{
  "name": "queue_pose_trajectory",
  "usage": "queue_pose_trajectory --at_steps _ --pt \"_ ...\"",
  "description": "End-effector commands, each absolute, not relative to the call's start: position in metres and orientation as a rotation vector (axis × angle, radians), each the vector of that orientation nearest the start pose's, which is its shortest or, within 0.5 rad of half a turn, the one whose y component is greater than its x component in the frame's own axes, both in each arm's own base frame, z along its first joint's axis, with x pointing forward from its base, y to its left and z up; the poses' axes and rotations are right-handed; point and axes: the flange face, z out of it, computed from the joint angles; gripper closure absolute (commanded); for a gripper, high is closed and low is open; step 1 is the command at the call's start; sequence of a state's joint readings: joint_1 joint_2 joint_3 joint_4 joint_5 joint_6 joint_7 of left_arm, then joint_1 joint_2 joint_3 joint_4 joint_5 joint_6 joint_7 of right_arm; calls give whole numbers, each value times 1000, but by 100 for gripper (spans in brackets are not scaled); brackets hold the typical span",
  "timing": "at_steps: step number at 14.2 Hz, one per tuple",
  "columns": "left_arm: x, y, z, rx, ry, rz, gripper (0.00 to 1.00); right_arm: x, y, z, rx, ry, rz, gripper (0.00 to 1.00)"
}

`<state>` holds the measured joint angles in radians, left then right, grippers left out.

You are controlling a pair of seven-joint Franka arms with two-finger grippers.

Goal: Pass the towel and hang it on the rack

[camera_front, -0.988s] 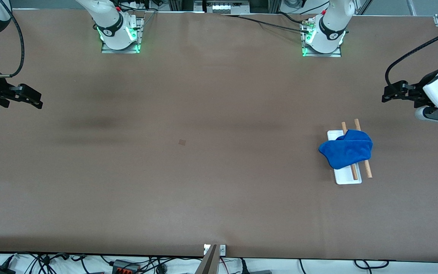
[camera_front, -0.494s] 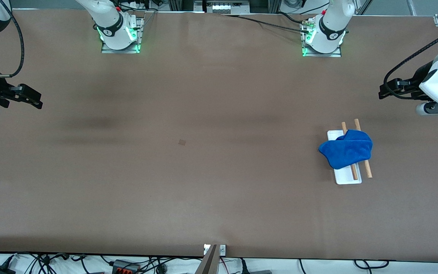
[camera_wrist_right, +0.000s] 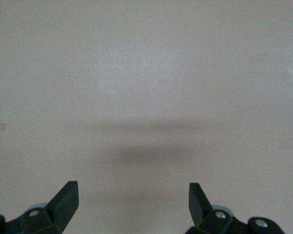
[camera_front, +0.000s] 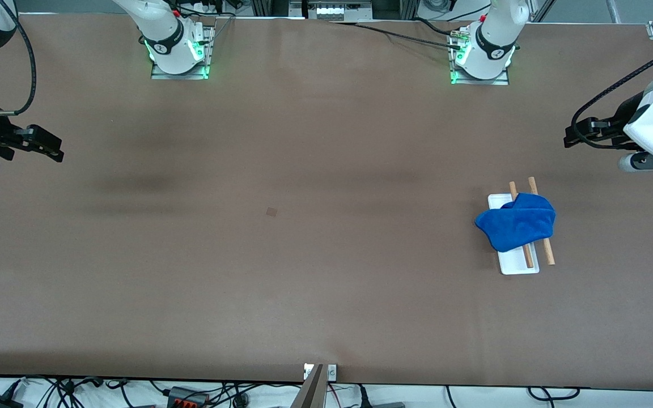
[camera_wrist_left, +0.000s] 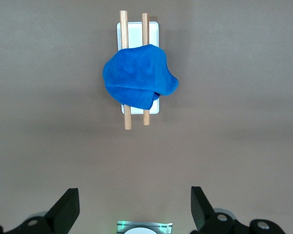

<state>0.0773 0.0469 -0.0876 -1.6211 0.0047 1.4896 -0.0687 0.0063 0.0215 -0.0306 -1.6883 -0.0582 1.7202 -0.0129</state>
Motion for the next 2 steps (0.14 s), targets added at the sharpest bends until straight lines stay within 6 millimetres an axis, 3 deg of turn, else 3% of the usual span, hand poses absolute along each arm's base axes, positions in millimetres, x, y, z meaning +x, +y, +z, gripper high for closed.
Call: queue_pose_trajectory --at_steps 1,2 --pt "552 -6 572 -3112 -97 257 0 565 -19 573 -3183 8 -16 0" --pt "552 -6 572 -3112 -95 257 0 565 -19 574 -3183 8 -18 0"
